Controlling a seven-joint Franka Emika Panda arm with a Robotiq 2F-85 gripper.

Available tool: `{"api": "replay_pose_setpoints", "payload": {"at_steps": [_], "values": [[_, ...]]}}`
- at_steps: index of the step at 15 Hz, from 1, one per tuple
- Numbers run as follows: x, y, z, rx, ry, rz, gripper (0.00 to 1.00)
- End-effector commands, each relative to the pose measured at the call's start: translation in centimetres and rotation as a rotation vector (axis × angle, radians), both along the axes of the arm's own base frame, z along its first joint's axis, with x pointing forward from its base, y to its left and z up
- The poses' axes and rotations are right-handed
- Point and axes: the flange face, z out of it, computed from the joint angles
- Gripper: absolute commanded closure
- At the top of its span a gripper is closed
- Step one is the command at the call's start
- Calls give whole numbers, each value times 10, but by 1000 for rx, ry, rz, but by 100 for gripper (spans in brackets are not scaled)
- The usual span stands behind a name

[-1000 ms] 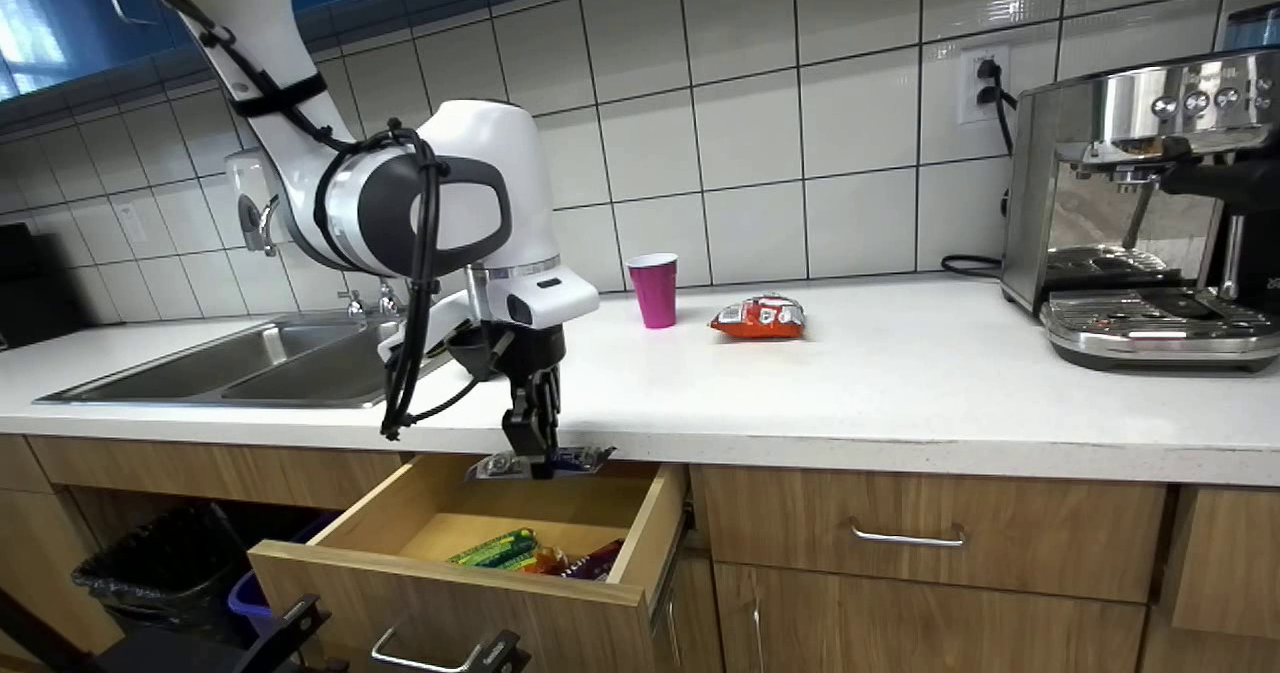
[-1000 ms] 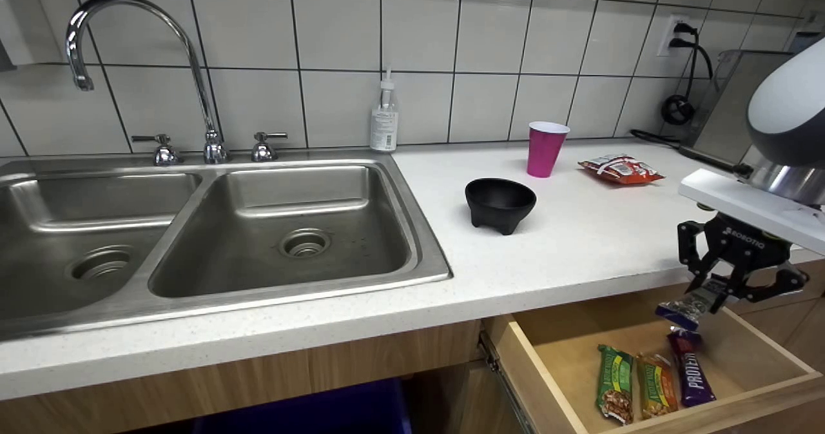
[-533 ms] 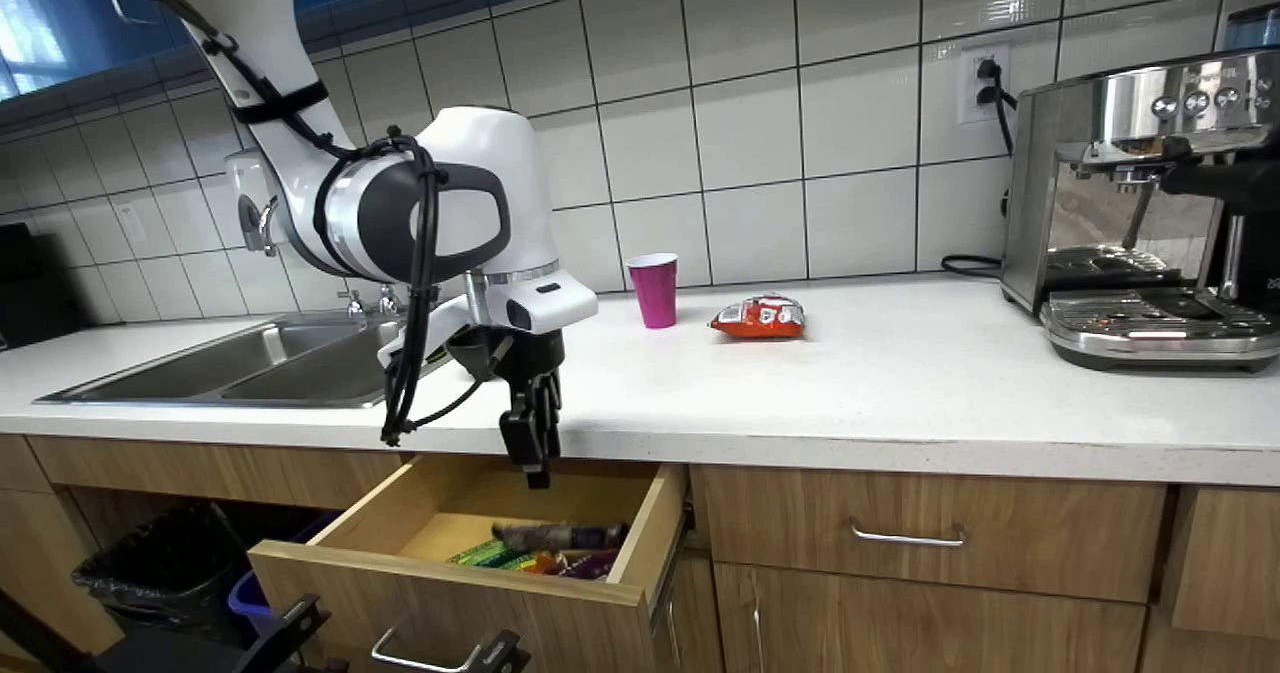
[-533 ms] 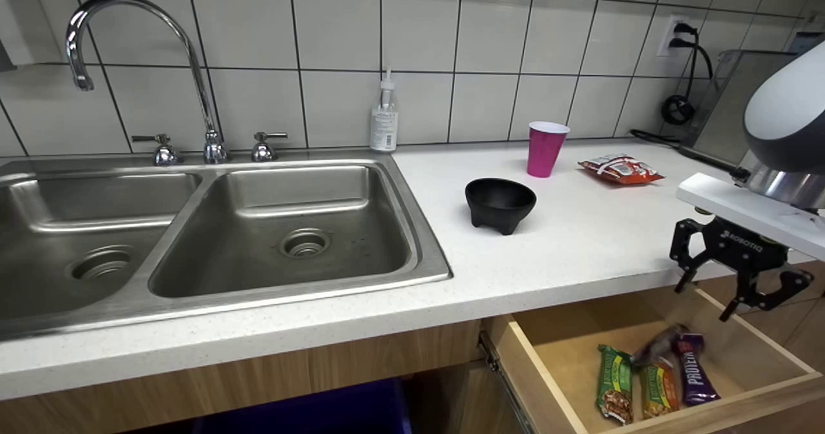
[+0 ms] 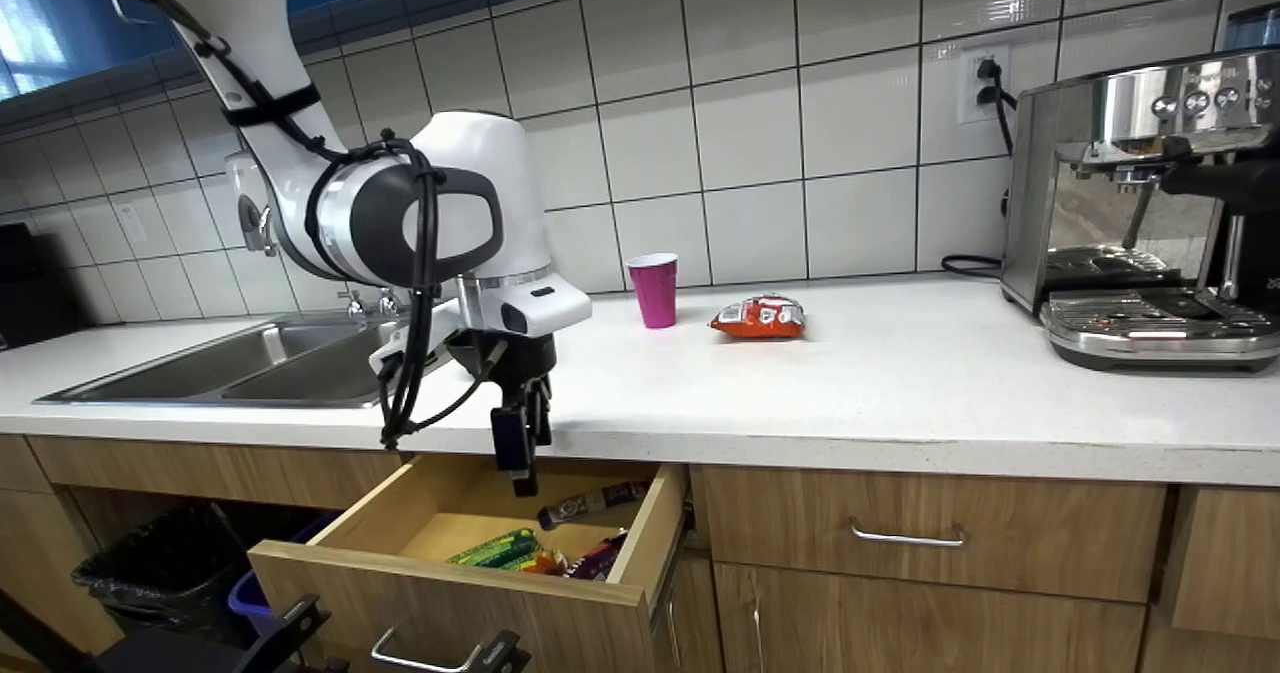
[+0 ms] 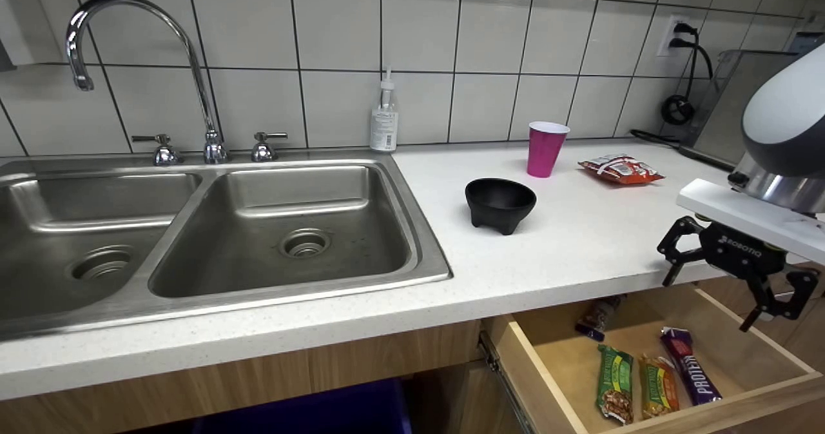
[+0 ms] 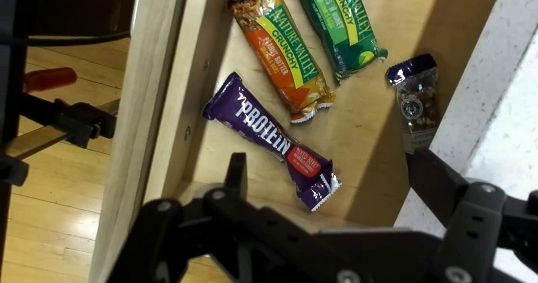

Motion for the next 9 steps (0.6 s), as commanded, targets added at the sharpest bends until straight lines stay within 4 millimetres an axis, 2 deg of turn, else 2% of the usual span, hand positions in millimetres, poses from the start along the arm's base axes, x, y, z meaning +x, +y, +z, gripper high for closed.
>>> {"api": "replay_pose_setpoints", "payload": {"at_steps": [1,9], "values": [[-11,7,6,16,18,98,0],[-35,13,4,54,107,318,0]]}}
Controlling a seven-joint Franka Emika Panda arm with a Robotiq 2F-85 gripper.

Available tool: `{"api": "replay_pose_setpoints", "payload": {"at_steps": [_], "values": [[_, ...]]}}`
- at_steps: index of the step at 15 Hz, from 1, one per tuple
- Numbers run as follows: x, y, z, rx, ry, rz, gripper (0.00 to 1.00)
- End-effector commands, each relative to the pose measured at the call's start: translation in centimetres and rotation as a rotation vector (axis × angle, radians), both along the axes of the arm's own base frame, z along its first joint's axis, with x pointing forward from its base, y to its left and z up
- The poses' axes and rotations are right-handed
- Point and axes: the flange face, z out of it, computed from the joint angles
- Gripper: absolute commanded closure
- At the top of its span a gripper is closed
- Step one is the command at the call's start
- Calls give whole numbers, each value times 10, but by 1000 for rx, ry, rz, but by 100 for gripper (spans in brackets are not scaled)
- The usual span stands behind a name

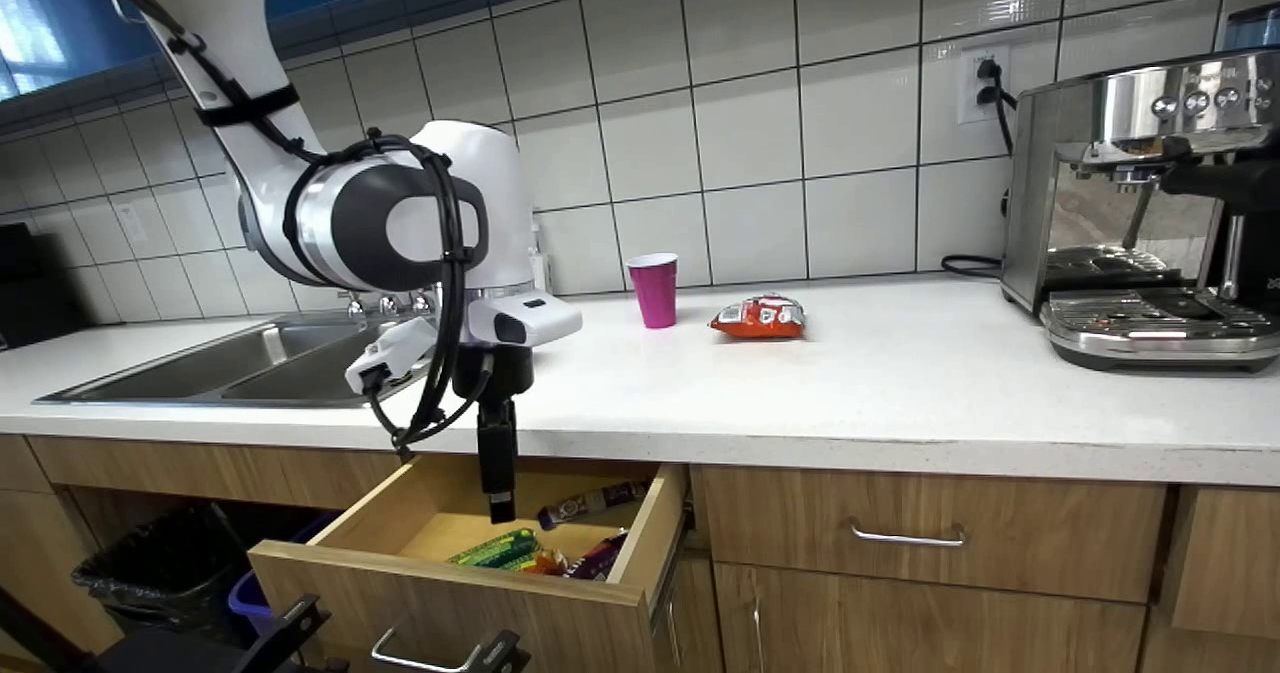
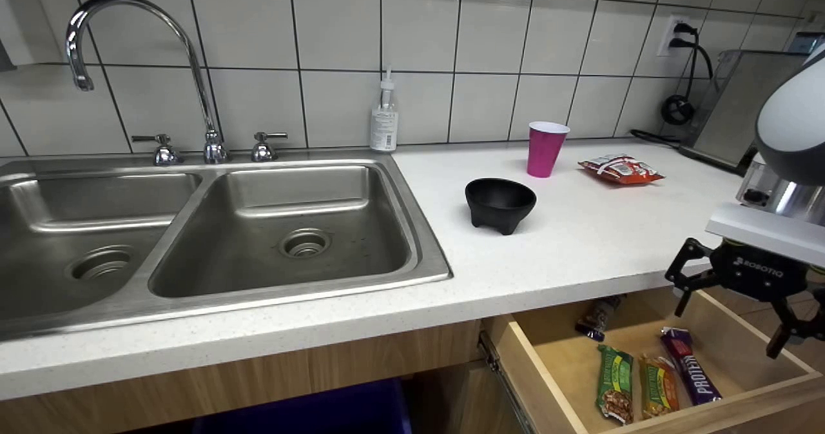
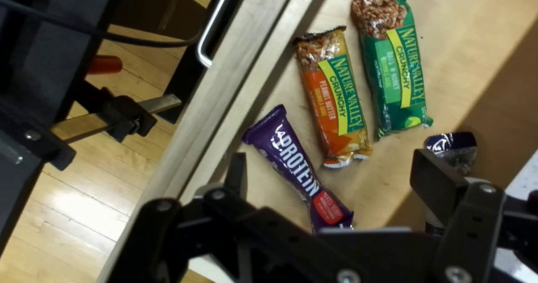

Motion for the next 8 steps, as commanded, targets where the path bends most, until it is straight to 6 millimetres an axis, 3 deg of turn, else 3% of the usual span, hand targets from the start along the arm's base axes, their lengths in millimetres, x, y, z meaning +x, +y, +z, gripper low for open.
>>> {"api": "replay_pose_setpoints", "payload": {"at_steps": [1,8], "values": [[-15,3,13,24,32,108,0],[-22,6,11,52,135,283,0]]}}
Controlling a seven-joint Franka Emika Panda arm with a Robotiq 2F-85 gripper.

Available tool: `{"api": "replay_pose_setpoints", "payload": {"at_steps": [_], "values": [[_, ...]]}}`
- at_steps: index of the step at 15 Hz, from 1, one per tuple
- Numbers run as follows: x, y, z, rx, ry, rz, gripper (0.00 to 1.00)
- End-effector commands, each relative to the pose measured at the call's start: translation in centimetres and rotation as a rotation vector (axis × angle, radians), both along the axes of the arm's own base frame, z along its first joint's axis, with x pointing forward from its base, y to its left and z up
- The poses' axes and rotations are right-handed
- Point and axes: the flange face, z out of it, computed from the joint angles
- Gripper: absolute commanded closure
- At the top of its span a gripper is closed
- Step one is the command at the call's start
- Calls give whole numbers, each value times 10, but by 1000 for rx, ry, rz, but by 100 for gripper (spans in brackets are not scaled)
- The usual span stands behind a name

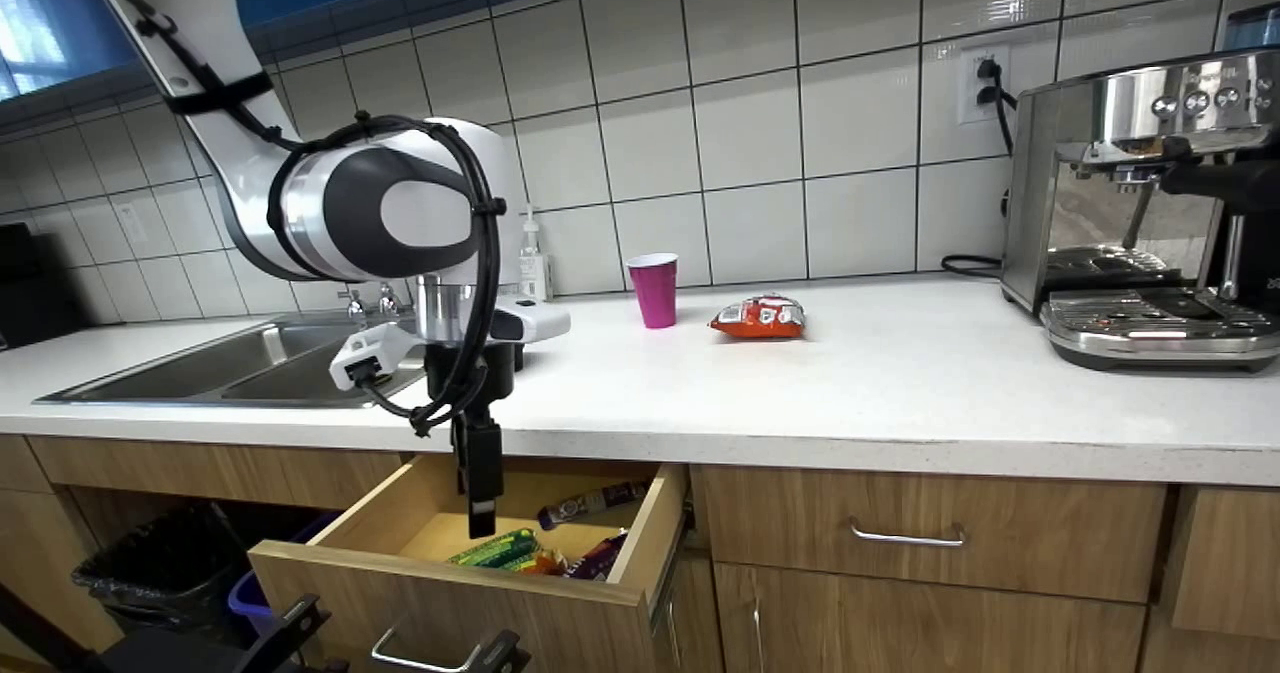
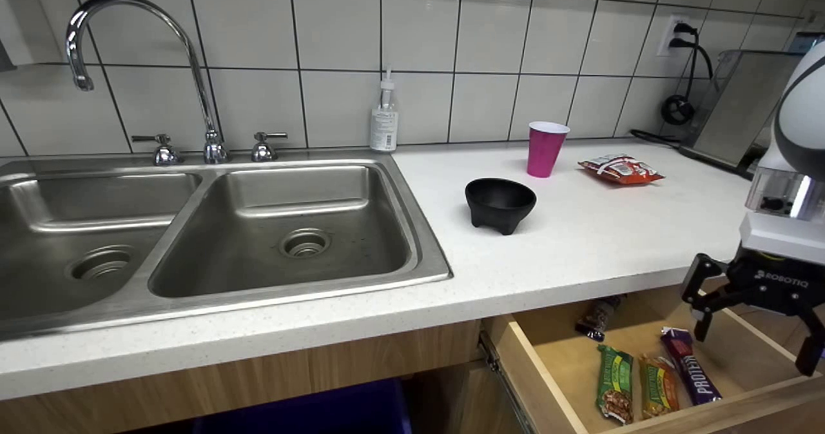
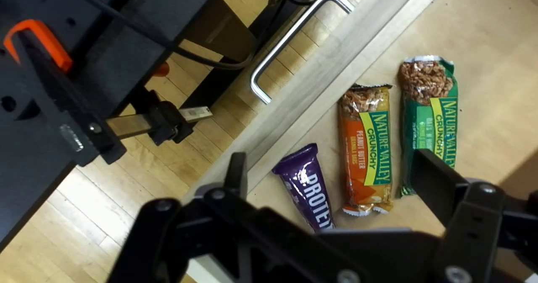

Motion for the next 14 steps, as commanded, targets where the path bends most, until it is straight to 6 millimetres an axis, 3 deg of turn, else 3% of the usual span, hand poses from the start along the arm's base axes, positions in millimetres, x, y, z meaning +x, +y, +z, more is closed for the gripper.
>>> {"api": "replay_pose_setpoints", "payload": {"at_steps": [1,14], "values": [[-7,-2,8,22,58,100,0],[-36,-9,-13,19,270,333,0]]}}
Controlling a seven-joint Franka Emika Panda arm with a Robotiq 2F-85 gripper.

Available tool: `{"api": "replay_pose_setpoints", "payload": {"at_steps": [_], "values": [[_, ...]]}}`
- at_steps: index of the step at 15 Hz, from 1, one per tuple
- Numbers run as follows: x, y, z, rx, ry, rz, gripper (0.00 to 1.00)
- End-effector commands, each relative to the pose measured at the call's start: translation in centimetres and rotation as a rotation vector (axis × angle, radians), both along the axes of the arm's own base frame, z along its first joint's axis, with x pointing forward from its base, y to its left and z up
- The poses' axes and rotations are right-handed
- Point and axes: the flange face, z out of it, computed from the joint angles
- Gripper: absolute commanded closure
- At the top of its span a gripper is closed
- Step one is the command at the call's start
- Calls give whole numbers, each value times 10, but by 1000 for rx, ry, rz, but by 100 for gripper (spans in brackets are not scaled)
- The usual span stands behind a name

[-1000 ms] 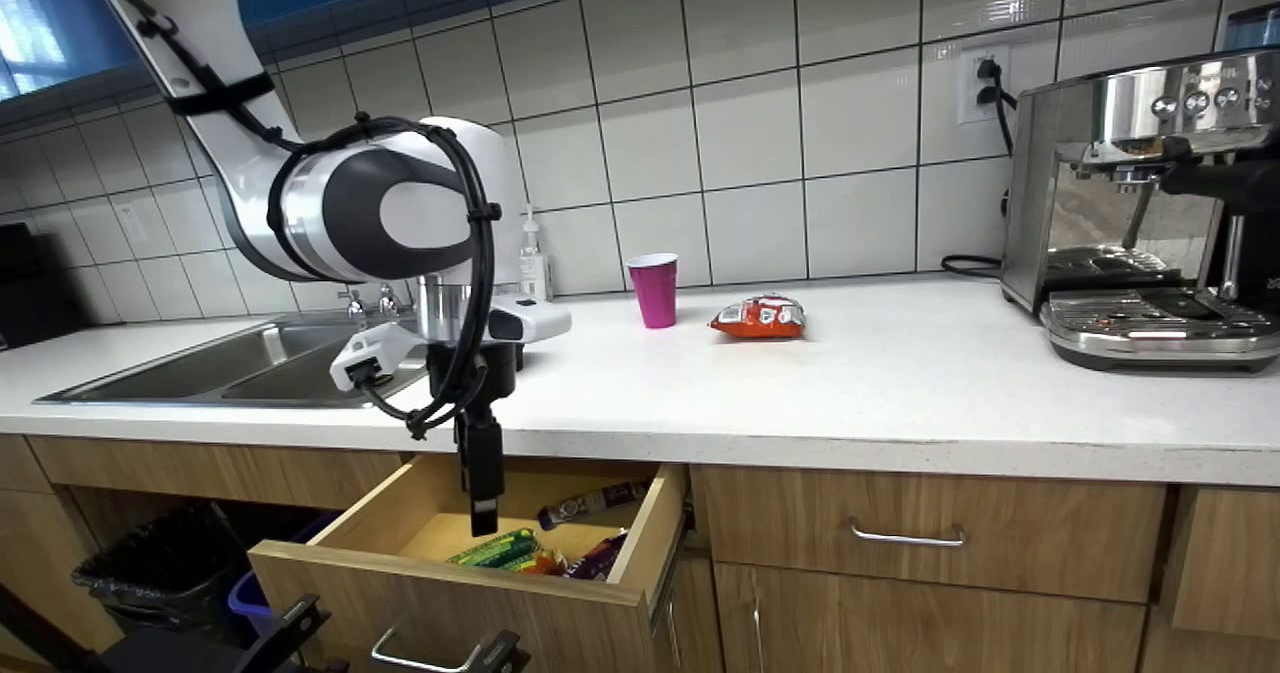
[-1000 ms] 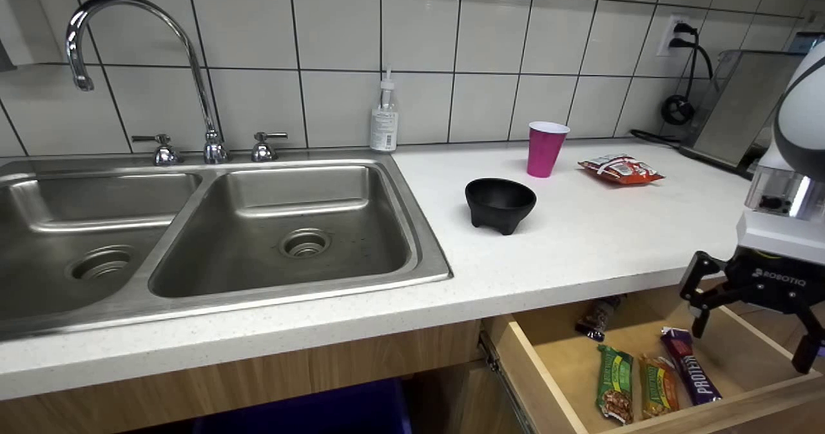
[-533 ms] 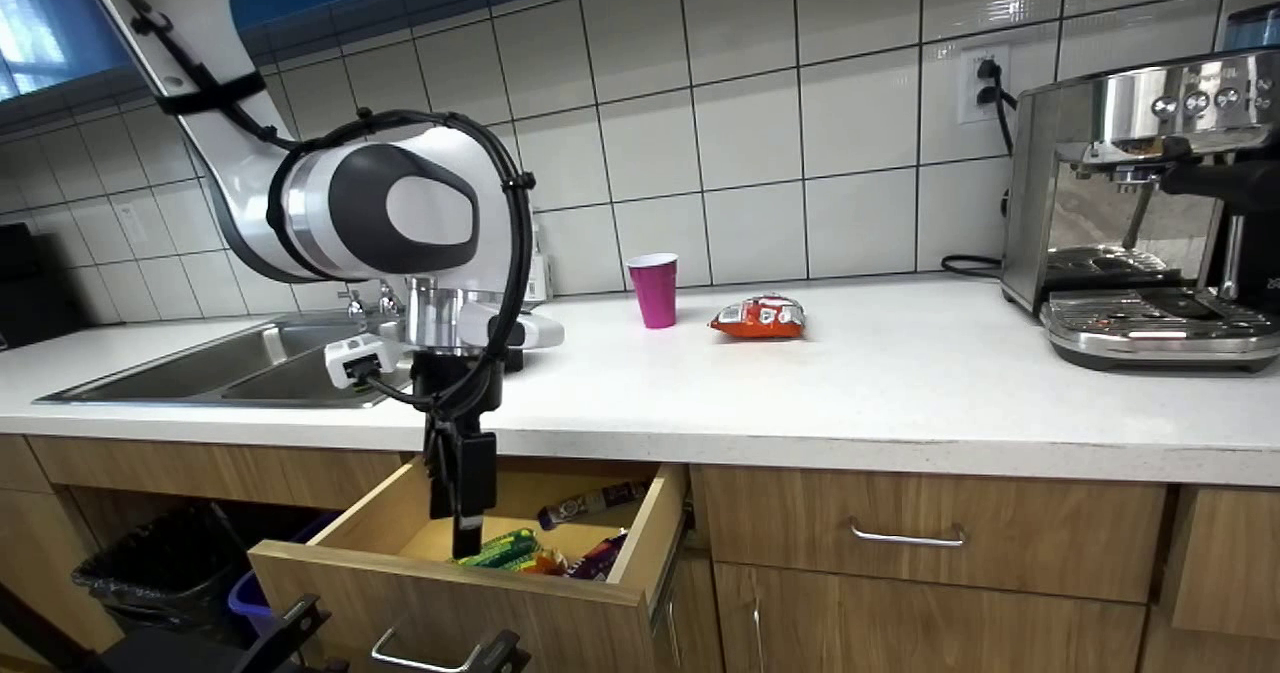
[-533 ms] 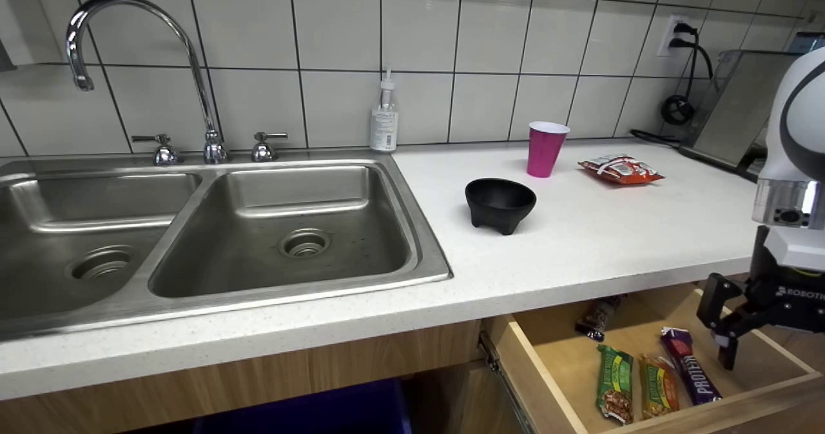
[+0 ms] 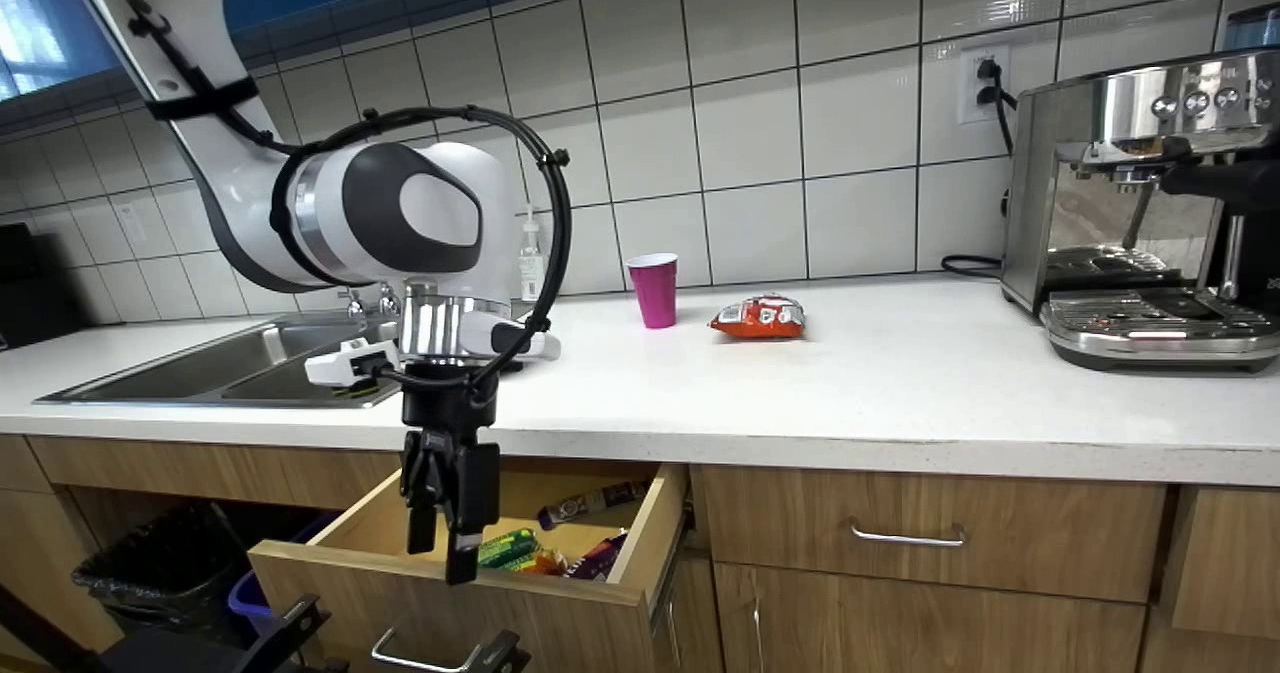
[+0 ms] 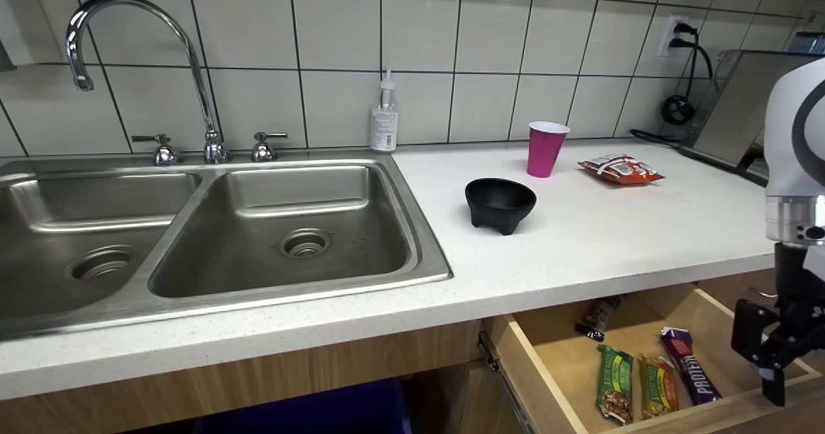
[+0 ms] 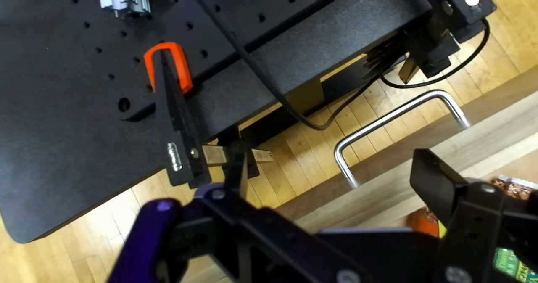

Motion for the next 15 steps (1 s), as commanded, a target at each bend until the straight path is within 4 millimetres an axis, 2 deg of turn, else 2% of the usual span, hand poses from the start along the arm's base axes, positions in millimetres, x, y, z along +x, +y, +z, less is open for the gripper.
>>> {"api": "replay_pose_setpoints", "payload": {"at_steps": [1,10,15], "values": [[-7,-6,-4,1,52,67,0],[-5,-6,-32,10,109,115,0],[15,-9,-46,-1,97,106,0]]}}
